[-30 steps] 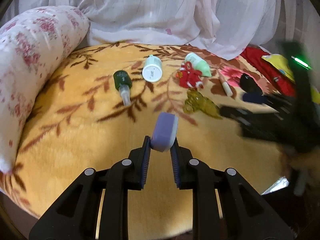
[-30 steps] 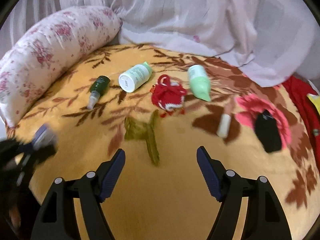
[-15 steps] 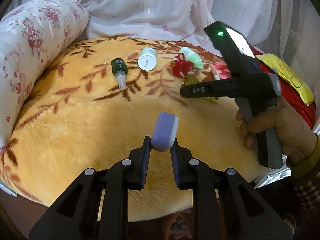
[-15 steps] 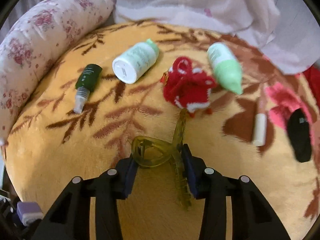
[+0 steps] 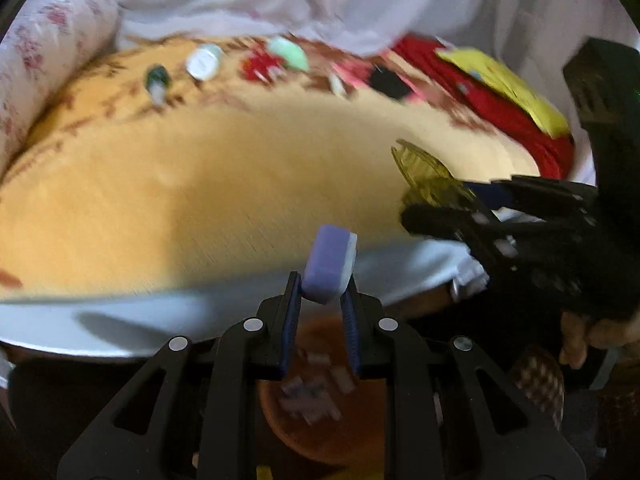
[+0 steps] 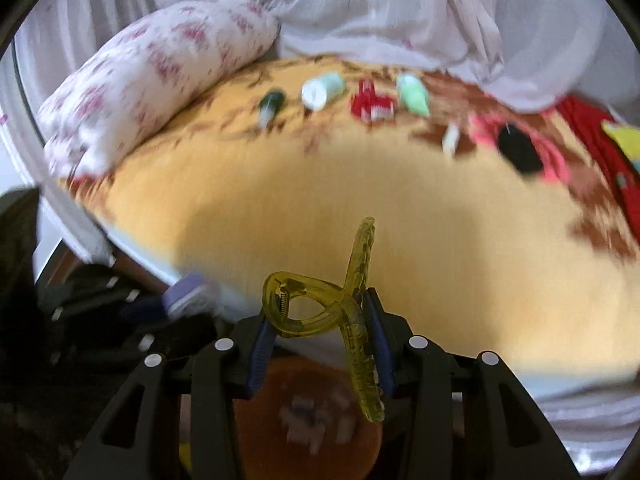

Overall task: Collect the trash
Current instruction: 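Release the purple eraser and yellow clip into the orange bin with both tools, then grasp the dark green bottle with the left tool while the right tool grasps the red knitted toy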

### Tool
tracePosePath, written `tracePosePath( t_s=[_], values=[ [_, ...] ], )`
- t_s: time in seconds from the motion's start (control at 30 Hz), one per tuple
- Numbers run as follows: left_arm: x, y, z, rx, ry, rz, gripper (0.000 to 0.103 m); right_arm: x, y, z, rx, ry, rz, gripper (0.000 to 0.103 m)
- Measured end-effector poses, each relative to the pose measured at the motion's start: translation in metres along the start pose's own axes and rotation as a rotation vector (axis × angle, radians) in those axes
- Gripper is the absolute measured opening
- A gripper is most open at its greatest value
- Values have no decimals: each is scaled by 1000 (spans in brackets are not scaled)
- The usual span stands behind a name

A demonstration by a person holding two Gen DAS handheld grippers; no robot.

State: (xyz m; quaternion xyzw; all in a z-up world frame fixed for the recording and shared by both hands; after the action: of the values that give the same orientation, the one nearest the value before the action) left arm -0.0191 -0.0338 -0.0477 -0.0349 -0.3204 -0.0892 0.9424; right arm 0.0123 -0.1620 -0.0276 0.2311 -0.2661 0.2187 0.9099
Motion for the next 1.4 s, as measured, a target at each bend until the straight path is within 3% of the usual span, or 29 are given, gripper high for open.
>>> tracePosePath(
  t_s=[0.23,0.47,0.5,0.57,0.63,0.8,0.97,1.17,1.4],
  values=[
    [-29,-21,0,-50,77,-64,20,-75,5,15,16,92,-82,43],
    [-37,-28,3,-53,102,-91,20,-99,9,10,45,147,-107,43],
    [-37,-27,2,-50,111,-86,25,-101,9,9,48,155,-106,46],
    [-37,-27,1,-30,120,-82,44,-103,10,8,43,160,-103,63],
    [-35,-25,4,-7,104,-71,63,-102,9,11,25,148,-90,64],
    [-29,-18,8,27,75,-52,73,-94,5,18,-6,113,-79,69],
    [-21,-10,9,52,53,-36,74,-78,-2,30,-27,60,-64,76],
    [21,21,15,126,-36,20,75,-44,-14,44,-41,-48,-49,82],
    [105,88,-7,320,-139,142,77,9,-39,45,-61,-169,-30,82]
  ],
)
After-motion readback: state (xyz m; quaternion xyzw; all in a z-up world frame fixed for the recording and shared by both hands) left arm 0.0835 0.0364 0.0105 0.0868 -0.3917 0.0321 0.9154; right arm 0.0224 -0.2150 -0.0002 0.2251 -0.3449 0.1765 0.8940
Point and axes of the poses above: each gripper's, at about its wrist camera, not at the fingertips, and z roughly against the way its jaws point, y to its left, x to its top, the point moved 2 cm from there along -z, roughly the way its jaws point, and after that the axes turned 15 degrees about x, right-handed, at the moved point
